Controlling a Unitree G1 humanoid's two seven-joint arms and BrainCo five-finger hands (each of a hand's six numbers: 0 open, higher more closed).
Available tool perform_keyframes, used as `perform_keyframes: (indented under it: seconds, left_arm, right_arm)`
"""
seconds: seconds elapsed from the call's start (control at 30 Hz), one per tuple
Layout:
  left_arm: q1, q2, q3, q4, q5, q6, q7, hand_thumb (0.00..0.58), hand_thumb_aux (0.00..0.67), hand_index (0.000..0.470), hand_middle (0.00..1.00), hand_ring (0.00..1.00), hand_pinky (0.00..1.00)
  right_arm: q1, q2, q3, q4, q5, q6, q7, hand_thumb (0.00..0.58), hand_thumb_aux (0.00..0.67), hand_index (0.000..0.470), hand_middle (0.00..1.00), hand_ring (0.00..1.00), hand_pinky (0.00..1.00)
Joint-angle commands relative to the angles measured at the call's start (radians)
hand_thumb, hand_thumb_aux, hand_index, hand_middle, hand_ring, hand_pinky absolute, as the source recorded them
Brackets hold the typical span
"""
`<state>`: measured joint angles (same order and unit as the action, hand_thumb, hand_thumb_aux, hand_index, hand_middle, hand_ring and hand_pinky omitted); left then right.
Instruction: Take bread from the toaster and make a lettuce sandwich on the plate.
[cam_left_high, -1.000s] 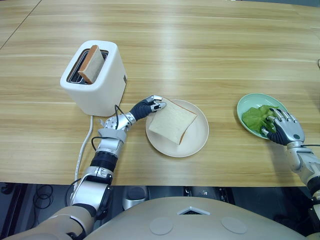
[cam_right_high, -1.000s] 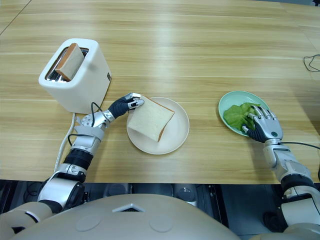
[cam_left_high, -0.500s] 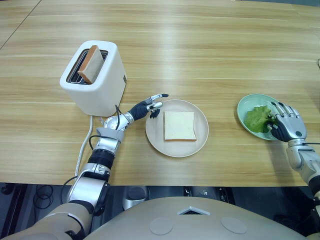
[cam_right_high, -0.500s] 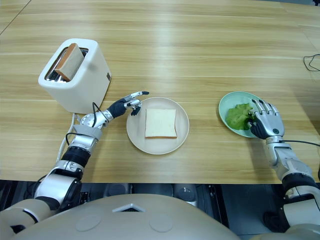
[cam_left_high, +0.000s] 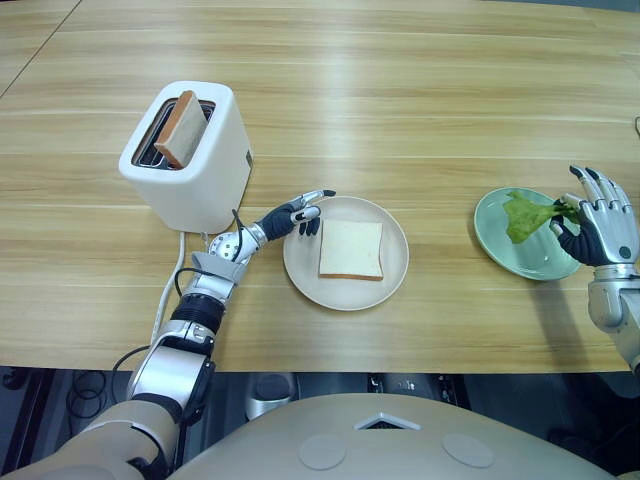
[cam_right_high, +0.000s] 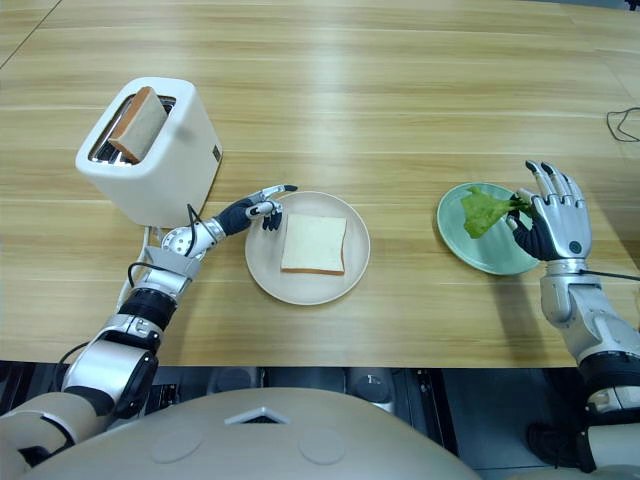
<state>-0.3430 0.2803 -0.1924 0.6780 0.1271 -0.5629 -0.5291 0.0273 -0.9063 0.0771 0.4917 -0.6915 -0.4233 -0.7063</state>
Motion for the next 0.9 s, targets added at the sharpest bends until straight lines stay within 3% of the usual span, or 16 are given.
perform_keyframes:
  seconds: [0.03,0.2,0.47,0.6,0.8,0.9]
  left_arm:
    - [0.035,-0.006,0.008,-0.095,-0.077,-0.003,-0.057,0.04,0.024,0.016,0.65,0.65,0.65]
    - [0.07,-0.014,0.046,-0.223,-0.201,0.018,-0.106,0.0,0.0,0.0,0.65,0.65,0.65]
    - [0.082,0.004,0.155,-0.382,-0.341,0.086,-0.085,0.0,0.0,0.0,0.6,0.6,0.6]
    - [0.108,0.029,0.218,-0.495,-0.358,0.085,-0.049,0.0,0.0,0.0,0.6,0.6,0.6]
    - [0.14,0.083,0.349,-0.689,-0.23,0.045,0.121,0.0,0.0,0.0,0.6,0.6,0.6]
    - [0.127,0.122,0.451,-0.722,-0.243,0.065,0.191,0.0,0.0,0.0,0.52,0.52,0.52]
  right_arm:
    - [0.038,0.017,-0.035,-0.126,0.031,-0.028,0.048,0.58,0.67,0.46,0.0,0.0,0.0]
    - [0.068,0.057,-0.049,-0.295,0.06,-0.06,0.139,0.58,0.67,0.46,0.0,0.0,0.0]
    - [0.033,0.187,0.04,-0.414,0.02,-0.104,0.288,0.58,0.67,0.46,0.0,0.0,0.0]
    - [-0.007,0.258,0.103,-0.414,-0.016,-0.117,0.333,0.58,0.67,0.46,0.0,0.0,0.0]
    - [-0.103,0.341,0.201,-0.333,-0.12,-0.109,0.343,0.58,0.67,0.46,0.0,0.0,0.0]
    - [-0.161,0.384,0.256,-0.263,-0.168,-0.106,0.334,0.58,0.67,0.46,0.0,0.0,0.0]
